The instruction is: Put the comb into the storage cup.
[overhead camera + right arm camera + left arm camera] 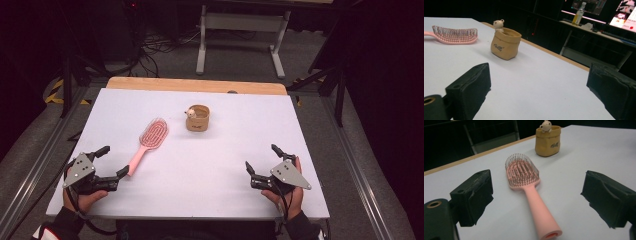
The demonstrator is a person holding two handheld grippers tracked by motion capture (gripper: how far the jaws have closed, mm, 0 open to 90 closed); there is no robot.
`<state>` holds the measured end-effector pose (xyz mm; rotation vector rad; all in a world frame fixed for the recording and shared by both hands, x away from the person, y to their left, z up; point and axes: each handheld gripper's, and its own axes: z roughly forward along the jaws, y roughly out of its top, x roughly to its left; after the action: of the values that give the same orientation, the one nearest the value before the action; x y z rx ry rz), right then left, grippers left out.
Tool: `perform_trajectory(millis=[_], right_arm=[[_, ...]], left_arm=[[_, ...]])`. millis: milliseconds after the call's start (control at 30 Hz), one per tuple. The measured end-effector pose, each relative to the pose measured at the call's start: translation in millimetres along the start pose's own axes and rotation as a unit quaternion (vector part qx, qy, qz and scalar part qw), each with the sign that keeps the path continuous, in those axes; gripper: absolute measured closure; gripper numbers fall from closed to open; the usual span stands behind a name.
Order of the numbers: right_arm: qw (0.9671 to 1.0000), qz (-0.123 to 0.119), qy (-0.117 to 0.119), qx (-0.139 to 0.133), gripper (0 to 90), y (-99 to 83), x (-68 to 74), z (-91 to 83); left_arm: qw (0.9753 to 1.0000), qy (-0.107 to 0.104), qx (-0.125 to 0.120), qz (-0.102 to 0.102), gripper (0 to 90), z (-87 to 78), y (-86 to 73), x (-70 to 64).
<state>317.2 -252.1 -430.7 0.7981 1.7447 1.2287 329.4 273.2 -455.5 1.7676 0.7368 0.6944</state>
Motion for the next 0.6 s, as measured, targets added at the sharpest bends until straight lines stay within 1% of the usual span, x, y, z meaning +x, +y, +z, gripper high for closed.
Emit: perform_trajectory(millis=[33,67,100,133,200,233,267,300,333,400,500,567,600], right_arm=[[1.0,0.002,-0.002,0.002,6.0,-0.4,-0.7,0.9],[1.0,0.002,-0.002,0.002,6.0,-0.4,-0.7,0.9],[1.0,0.004,-0.001,0.001,6.0,-0.6,-2.0,1.9],[1.0,0.004,-0.001,0.001,6.1,-0.6,-2.1,2.1],[1.0,-0.001,-0.001,0.002,6.0,-0.7,-1.5,2.7],[1.0,-0.001,-0.001,0.002,6.1,-1.0,-1.4,3.2],[1.0,-0.001,-0.002,0.003,6.1,-0.9,-1.5,3.7],[1.0,0.001,-0.002,0.004,6.1,-0.8,-1.8,4.1],[1.0,0.003,0.001,0.005,6.1,-1.0,-2.1,4.8],[1.0,-0.001,-0.001,0.007,6.2,-2.2,-1.4,5.6],[0.9999,-0.004,-0.002,0.01,6.2,-2.9,-1.7,6.3],[0.9999,-0.004,0.0,0.01,6.2,-3.1,-1.9,6.5],[0.9999,-0.007,0.0,0.014,6.2,-3.4,-1.7,6.6]], left_arm=[[1.0,-0.002,0.007,-0.006,13.9,1.0,-1.4,0.7],[1.0,-0.002,0.007,-0.006,14.9,1.0,-1.4,0.7],[0.9999,0.004,0.014,-0.004,15.5,1.2,-3.0,0.8],[0.9999,0.0,0.014,-0.009,15.7,1.0,-4.0,0.9],[0.9999,0.002,0.014,-0.008,18.5,0.9,-4.2,0.9],[0.9998,0.008,0.016,-0.005,19.3,-0.2,-3.9,2.0],[0.9998,0.01,0.019,-0.005,19.9,-1.1,-3.9,2.7],[0.9998,0.015,0.015,-0.006,21.1,-1.8,-4.3,3.2],[0.9997,0.014,0.019,-0.006,22.9,-2.8,-4.0,3.7],[0.9997,0.016,0.015,-0.008,25.5,-2.8,-4.4,4.6],[0.9996,0.014,0.021,-0.008,31.4,-2.4,-4.3,6.9],[0.9995,0.01,0.027,-0.011,35.4,-0.8,-4.4,8.8],[0.9995,0.01,0.027,-0.011,35.9,-0.8,-4.4,8.8]])
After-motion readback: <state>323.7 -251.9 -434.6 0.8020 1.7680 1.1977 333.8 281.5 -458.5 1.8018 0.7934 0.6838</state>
